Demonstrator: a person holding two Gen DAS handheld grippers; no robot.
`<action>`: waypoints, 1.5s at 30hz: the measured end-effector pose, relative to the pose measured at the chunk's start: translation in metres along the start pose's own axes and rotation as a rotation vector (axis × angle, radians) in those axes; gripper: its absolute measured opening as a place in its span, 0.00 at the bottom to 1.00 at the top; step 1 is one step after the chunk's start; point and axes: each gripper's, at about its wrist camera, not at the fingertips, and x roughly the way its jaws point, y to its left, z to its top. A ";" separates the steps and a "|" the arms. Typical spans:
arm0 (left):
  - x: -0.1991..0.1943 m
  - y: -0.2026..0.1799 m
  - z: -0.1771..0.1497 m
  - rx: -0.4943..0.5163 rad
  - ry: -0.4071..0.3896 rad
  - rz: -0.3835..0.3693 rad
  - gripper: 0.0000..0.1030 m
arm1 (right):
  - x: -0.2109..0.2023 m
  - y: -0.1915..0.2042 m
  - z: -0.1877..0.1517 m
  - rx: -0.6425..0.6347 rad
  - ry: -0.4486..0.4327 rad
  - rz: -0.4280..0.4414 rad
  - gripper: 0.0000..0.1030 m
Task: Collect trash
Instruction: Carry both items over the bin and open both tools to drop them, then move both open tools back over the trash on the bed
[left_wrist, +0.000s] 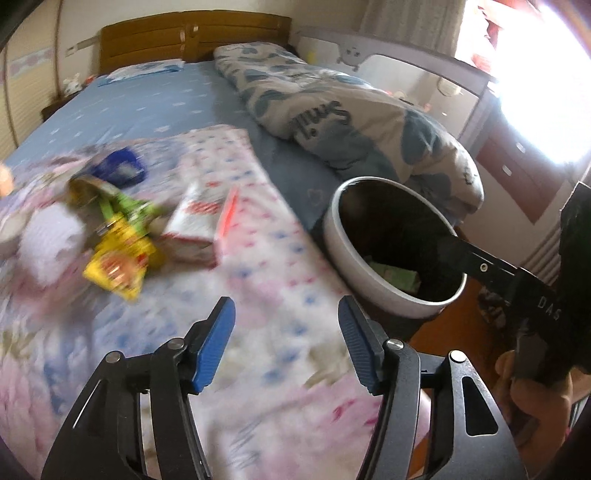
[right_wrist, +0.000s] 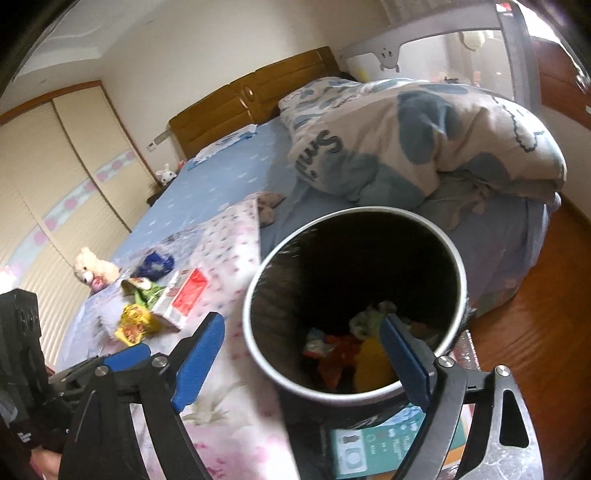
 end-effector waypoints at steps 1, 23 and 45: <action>-0.004 0.008 -0.004 -0.015 -0.002 0.001 0.57 | 0.001 0.005 -0.002 -0.004 0.001 0.009 0.85; -0.063 0.142 -0.057 -0.210 -0.052 0.179 0.57 | 0.041 0.126 -0.051 -0.147 0.121 0.185 0.85; -0.037 0.207 -0.012 -0.229 -0.039 0.242 0.60 | 0.111 0.194 -0.052 -0.204 0.195 0.252 0.66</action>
